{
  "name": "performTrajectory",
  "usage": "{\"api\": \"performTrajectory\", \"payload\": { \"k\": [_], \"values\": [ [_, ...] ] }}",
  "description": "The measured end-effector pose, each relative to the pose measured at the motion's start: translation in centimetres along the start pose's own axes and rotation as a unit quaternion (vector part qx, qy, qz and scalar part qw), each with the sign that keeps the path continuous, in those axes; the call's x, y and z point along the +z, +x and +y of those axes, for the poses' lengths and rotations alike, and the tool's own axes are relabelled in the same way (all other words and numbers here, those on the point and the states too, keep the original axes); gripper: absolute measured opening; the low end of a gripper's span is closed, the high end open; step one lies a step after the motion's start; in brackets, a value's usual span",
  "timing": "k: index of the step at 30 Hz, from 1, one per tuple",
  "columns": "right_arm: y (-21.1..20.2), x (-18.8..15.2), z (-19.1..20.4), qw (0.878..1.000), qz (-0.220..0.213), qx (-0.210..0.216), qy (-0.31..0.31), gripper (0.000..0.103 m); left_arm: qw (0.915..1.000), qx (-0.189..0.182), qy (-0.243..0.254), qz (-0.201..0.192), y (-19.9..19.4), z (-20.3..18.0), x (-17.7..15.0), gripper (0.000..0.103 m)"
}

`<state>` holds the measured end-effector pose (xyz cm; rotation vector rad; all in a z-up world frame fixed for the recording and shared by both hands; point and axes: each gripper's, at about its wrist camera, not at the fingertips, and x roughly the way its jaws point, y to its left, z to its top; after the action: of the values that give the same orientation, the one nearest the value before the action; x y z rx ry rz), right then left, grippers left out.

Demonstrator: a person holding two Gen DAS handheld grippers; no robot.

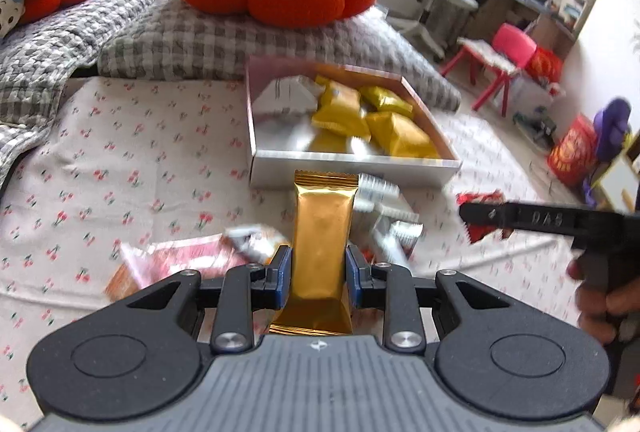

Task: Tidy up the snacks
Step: 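Carry the gold bar and red packet over the box with both tools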

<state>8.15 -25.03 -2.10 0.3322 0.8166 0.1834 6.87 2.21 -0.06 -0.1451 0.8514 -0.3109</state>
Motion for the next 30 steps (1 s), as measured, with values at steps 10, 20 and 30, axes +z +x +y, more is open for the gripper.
{"api": "performTrajectory", "payload": {
  "k": [10,20,30],
  "values": [
    [1.6,2.3,0.9,0.998,-0.033,0.036,0.047,0.057,0.9982,-0.01,-0.039,-0.043,2.8,-0.7,2.8,0.026],
    [3.6,3.3,0.8,0.993,-0.06,0.054,0.088,0.058,0.9953,0.001,-0.038,-0.089,5.2,-0.1,4.3,0.026],
    [4.5,3.9,1.3,0.994,-0.06,0.045,0.08,0.055,0.9935,0.024,-0.037,-0.105,7.0,0.4,4.6,0.026]
  ]
}}
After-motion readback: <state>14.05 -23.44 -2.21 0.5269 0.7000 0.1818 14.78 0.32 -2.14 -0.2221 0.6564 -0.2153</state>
